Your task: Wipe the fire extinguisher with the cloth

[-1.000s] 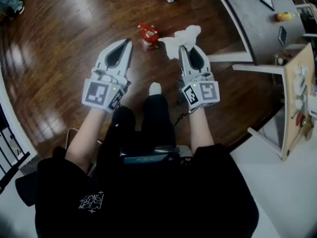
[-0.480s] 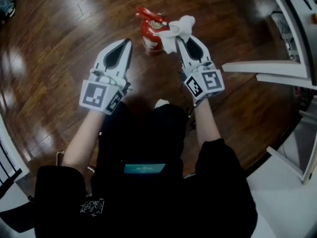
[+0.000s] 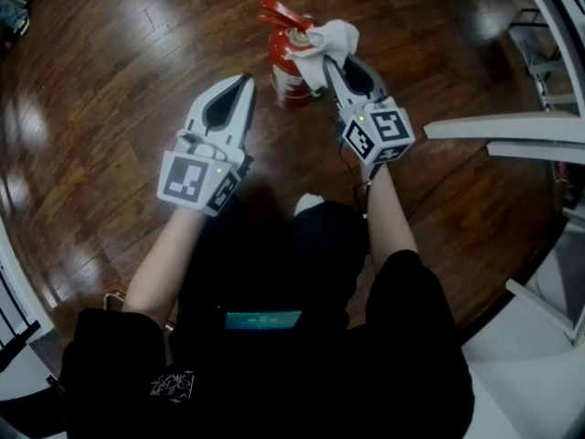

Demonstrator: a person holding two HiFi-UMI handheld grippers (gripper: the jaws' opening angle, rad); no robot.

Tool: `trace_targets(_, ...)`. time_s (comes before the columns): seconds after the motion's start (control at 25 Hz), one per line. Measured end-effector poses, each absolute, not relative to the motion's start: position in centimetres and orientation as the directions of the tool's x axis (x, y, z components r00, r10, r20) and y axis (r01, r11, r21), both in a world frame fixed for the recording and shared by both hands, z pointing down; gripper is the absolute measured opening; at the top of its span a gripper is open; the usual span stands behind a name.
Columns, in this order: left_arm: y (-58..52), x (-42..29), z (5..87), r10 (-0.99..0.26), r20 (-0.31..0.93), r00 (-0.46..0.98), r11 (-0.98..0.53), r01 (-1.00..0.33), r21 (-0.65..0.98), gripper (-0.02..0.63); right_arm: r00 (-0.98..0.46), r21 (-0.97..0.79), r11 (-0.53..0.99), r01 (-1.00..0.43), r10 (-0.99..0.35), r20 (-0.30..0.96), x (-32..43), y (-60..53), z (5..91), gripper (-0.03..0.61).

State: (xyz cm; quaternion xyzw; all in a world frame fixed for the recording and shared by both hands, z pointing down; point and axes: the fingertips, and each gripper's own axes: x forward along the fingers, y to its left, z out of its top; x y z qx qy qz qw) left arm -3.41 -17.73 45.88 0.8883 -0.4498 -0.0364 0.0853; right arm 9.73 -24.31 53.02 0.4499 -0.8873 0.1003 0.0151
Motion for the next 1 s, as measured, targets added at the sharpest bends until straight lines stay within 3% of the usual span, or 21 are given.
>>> trace_targets(0.28, -17.0, -3.4, 46.1, -0.803, 0.01, 0.596, -0.582, -0.788, 0.203, 0.003, -0.592, -0.156, 0.572, -0.806, -0.778, 0.209, 9.6, -23.3, 59.8, 0.114)
trace_targets(0.72, -16.6, -4.9, 46.6, -0.813, 0.014, 0.582, -0.568, -0.799, 0.199, 0.003, -0.554, -0.23, 0.513, -0.827, -0.675, 0.487, 9.5, -22.3, 76.1, 0.114)
trace_targets(0.84, -16.4, -5.0, 46.5, -0.811, 0.008, 0.585, -0.571, -0.795, 0.202, 0.003, -0.562, -0.24, 0.513, -0.824, -0.693, 0.452, 9.9, -21.9, 74.1, 0.112)
trace_targets(1.0, -16.3, -5.4, 46.4, -0.81, -0.002, 0.586, -0.574, -0.792, 0.208, 0.003, -0.592, -0.252, 0.539, -0.804, -0.765, 0.251, 10.1, -21.1, 64.1, 0.113)
